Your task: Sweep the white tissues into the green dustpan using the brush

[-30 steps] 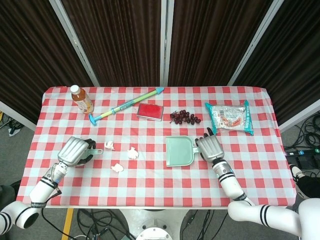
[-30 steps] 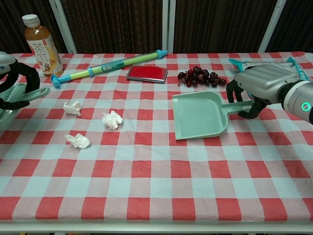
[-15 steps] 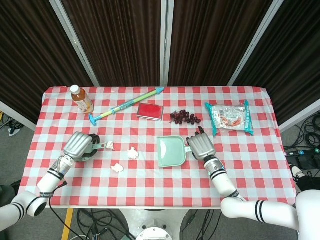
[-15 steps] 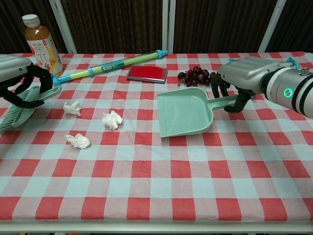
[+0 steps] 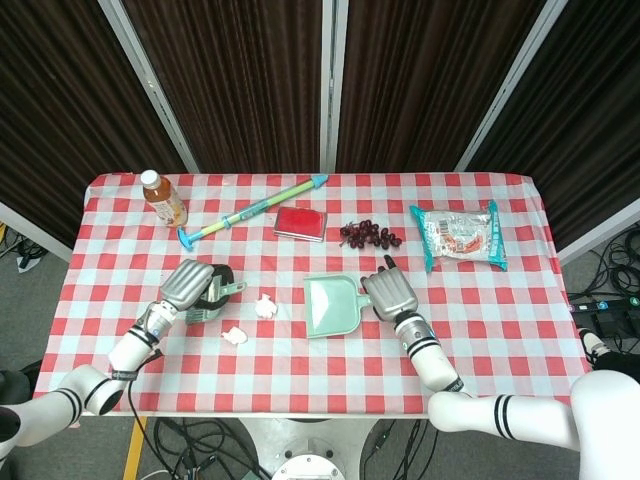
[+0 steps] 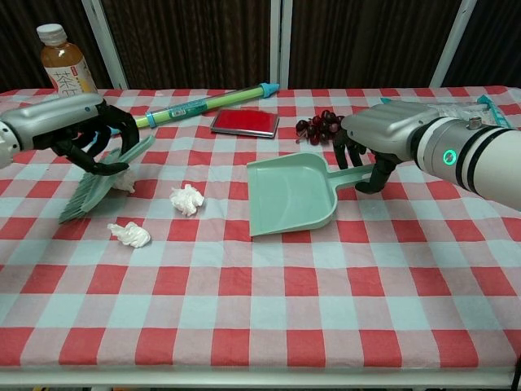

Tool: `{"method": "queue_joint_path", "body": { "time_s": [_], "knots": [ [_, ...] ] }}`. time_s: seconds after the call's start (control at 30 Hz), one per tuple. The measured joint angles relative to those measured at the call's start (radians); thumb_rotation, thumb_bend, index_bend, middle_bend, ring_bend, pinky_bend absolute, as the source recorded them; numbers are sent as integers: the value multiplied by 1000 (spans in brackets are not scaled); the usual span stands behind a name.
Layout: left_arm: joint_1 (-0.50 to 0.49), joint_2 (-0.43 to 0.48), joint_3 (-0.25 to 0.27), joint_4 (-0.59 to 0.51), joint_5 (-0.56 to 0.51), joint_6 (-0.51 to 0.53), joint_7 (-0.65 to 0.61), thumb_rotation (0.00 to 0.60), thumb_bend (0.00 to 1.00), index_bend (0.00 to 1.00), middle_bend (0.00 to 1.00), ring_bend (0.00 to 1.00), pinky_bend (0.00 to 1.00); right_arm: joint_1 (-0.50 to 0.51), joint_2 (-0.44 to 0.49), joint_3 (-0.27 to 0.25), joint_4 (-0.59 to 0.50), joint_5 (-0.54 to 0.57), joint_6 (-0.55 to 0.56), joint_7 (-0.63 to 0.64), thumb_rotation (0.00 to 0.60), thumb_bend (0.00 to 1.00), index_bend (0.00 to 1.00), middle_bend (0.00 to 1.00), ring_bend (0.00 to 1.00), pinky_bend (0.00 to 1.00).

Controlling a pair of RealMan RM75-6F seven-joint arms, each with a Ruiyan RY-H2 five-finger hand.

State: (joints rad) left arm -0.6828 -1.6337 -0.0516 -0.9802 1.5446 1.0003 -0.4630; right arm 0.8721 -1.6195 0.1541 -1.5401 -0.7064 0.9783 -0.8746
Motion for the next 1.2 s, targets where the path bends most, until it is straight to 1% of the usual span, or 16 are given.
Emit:
{"method": "queue_joint_path", "body": {
  "time_s": [0.13, 0.4, 0.63, 0.93, 1.2],
  "knots": [
    [-22, -9, -11, -24, -1, -7, -44, 600, 447, 540, 564, 708, 879, 22, -24, 2, 15, 11, 0, -3, 600, 327, 664, 570, 302, 110],
    [-60, -18, -36, -87, -10, -17, -71, 600, 447, 540, 564, 704, 879, 55, -70, 18, 53, 42, -3, 13, 600, 327, 664, 571, 308, 111],
    [-96, -33, -57, -139, -25, -42, -107, 600, 447, 540, 564, 702, 879, 71, -93, 29, 82, 65, -7, 37, 600, 330, 667, 572, 309, 112],
    [-129, -55, -78, -174, -55, -85, -173, 600, 451, 540, 564, 698, 879, 92, -116, 22, 106, 66, -22, 52, 600, 337, 675, 577, 316, 113],
    [-140, -57, -98, -214, -70, -88, -262, 600, 454, 540, 564, 697, 879, 101, -137, 20, 124, 48, -28, 81, 600, 337, 675, 577, 317, 113]
  ]
}}
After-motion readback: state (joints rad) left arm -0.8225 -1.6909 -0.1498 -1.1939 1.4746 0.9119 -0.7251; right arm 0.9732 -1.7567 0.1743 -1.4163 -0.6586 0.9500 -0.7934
